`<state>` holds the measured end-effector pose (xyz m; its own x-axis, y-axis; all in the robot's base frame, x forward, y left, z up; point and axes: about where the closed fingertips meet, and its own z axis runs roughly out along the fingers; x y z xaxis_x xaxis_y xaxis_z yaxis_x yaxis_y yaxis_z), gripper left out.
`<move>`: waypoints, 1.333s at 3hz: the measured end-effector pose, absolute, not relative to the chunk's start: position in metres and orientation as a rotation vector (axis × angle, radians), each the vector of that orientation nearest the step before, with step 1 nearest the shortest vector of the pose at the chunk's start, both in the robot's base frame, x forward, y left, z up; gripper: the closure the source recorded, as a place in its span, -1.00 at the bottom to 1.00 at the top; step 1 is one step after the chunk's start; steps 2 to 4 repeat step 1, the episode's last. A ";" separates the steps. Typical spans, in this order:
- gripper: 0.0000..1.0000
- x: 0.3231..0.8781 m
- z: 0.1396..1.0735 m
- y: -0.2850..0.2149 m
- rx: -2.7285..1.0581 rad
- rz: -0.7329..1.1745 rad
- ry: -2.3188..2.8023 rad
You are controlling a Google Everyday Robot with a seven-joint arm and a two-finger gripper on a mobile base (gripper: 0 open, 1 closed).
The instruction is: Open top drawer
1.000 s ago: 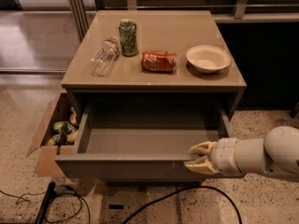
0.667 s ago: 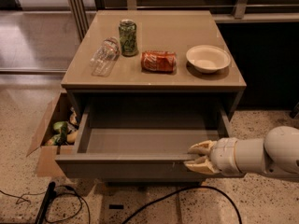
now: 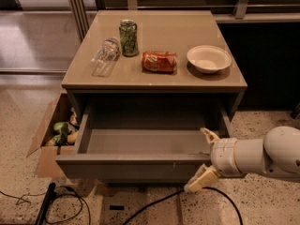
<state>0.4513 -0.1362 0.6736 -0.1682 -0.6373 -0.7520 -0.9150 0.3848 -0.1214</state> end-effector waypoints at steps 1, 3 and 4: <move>-1.00 0.451 0.674 -0.136 -1.338 0.471 1.897; -1.00 0.451 0.674 -0.136 -1.338 0.471 1.897; -1.00 0.451 0.674 -0.136 -1.338 0.471 1.897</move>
Offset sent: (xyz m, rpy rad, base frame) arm 0.0000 0.0000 0.0000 0.0000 0.0000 0.0000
